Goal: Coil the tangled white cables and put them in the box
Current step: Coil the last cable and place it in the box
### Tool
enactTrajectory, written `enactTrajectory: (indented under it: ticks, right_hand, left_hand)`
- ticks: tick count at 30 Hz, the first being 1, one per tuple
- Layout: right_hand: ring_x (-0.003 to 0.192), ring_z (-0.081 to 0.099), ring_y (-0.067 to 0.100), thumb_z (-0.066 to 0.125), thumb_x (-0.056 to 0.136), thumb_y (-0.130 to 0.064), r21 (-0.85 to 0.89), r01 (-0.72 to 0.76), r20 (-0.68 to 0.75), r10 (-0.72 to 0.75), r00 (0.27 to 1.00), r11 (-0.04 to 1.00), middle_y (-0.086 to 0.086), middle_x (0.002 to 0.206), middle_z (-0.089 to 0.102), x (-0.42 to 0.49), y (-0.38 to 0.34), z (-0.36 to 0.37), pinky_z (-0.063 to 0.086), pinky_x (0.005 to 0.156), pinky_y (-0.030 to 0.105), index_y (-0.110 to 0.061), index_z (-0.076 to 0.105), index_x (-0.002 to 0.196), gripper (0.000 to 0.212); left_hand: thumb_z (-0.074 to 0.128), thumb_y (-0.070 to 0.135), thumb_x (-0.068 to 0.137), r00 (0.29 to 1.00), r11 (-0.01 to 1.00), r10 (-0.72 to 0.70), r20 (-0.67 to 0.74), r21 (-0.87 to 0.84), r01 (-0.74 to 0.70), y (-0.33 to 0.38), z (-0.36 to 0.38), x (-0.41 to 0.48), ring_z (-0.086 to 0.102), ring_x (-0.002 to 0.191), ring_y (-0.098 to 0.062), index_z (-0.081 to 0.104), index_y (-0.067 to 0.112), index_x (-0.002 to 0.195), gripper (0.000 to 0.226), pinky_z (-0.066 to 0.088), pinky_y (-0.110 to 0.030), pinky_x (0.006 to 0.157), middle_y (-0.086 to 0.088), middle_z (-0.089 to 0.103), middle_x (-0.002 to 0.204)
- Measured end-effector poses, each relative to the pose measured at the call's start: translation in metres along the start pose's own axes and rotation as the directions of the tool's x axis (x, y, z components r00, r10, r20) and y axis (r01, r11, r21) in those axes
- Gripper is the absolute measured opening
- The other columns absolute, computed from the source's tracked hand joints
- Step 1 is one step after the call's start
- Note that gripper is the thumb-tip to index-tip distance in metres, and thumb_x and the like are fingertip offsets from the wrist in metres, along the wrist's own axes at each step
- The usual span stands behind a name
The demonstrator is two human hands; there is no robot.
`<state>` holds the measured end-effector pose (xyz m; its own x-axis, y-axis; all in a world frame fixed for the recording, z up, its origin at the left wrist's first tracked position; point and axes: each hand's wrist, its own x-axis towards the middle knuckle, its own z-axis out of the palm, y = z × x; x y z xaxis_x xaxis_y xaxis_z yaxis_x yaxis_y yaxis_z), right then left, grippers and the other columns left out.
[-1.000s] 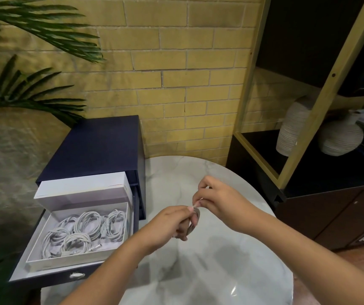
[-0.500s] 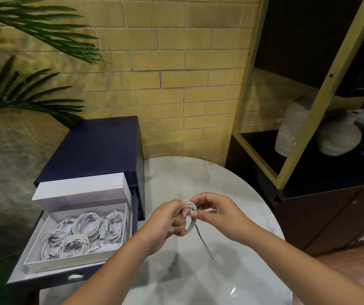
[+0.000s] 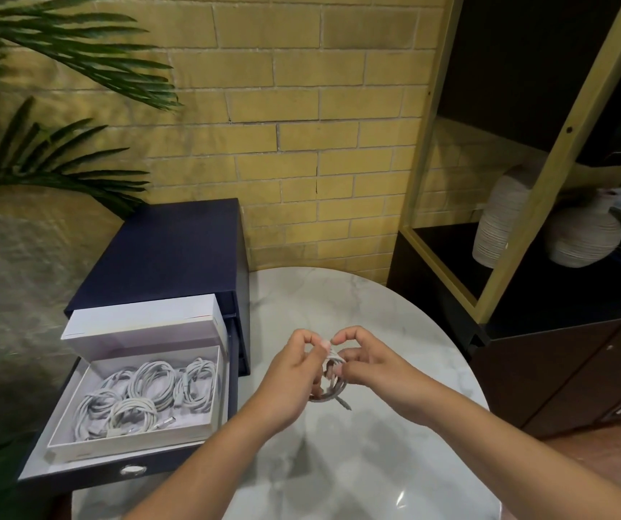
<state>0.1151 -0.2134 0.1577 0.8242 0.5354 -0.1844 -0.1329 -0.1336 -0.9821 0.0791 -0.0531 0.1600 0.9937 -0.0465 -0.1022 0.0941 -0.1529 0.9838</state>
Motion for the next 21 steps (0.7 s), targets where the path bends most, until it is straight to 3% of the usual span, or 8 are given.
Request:
enactTrajectory:
  ticks: [3, 8, 11, 14, 18, 21]
  right_hand:
    - [0.09, 0.061, 0.022, 0.055, 0.08, -0.014, 0.044, -0.036, 0.066, 0.033, 0.997, 0.998, 0.015, 0.094, 0.062, -0.001, 0.0, 0.004, 0.045, 0.095, 0.036, -0.017, 0.046, 0.116, 0.038]
    - [0.087, 0.063, 0.021, 0.057, 0.093, -0.005, 0.132, -0.026, 0.041, 0.021, 0.999, 0.991, 0.014, 0.095, 0.065, 0.002, -0.001, 0.0, 0.046, 0.088, 0.029, -0.01, 0.042, 0.125, 0.036]
    - [0.088, 0.061, 0.023, 0.056, 0.094, -0.007, 0.162, -0.042, 0.026, 0.039, 0.999, 0.986, 0.017, 0.098, 0.065, 0.004, -0.005, -0.004, 0.045, 0.086, 0.029, -0.009, 0.041, 0.127, 0.036]
    - [0.093, 0.059, 0.027, 0.054, 0.095, -0.007, 0.188, -0.057, 0.063, 0.046, 0.997, 0.98, 0.026, 0.109, 0.062, 0.004, -0.009, -0.004, 0.046, 0.083, 0.029, -0.01, 0.043, 0.125, 0.033]
    - [0.091, 0.06, 0.023, 0.056, 0.095, -0.011, 0.108, -0.034, 0.049, 0.029, 0.998, 0.994, 0.02, 0.101, 0.063, 0.003, -0.01, -0.001, 0.046, 0.086, 0.028, -0.013, 0.044, 0.125, 0.032]
    - [0.095, 0.06, 0.014, 0.063, 0.092, -0.02, -0.12, -0.008, -0.068, 0.0, 0.998, 0.993, 0.008, 0.107, 0.063, 0.0, -0.013, 0.006, 0.046, 0.092, 0.029, -0.023, 0.046, 0.122, 0.035]
  left_hand:
    - [0.039, 0.027, 0.102, 0.998, 0.998, 0.058, 0.029, 0.024, -0.059, -0.001, 0.001, 0.0, 0.048, 0.05, -0.004, 0.047, 0.021, 0.103, 0.01, 0.039, -0.023, 0.058, 0.012, 0.053, 0.049]
    - [0.035, 0.035, 0.103, 0.989, 0.985, 0.143, 0.038, 0.094, -0.146, -0.005, -0.006, 0.0, 0.05, 0.066, -0.012, 0.051, 0.032, 0.104, 0.016, 0.045, -0.028, 0.067, 0.003, 0.055, 0.069]
    - [0.042, 0.03, 0.102, 0.98, 0.969, 0.16, 0.12, 0.169, -0.179, -0.003, -0.012, 0.0, 0.051, 0.066, -0.006, 0.046, 0.036, 0.111, 0.012, 0.043, -0.025, 0.068, 0.014, 0.059, 0.072]
    - [0.042, 0.026, 0.102, 0.973, 0.937, 0.194, 0.127, 0.269, -0.222, -0.002, -0.014, -0.002, 0.055, 0.071, 0.001, 0.045, 0.037, 0.112, 0.016, 0.046, -0.02, 0.069, 0.014, 0.062, 0.083]
    - [0.037, 0.023, 0.103, 0.975, 0.933, 0.218, 0.054, 0.283, -0.224, -0.003, -0.009, -0.003, 0.054, 0.069, 0.006, 0.047, 0.024, 0.113, 0.014, 0.042, -0.008, 0.061, 0.008, 0.059, 0.087]
    - [0.036, 0.027, 0.103, 0.975, 0.93, 0.22, -0.017, 0.305, -0.204, -0.009, -0.008, 0.002, 0.055, 0.066, 0.003, 0.046, 0.025, 0.109, 0.012, 0.049, -0.017, 0.063, 0.007, 0.059, 0.085]
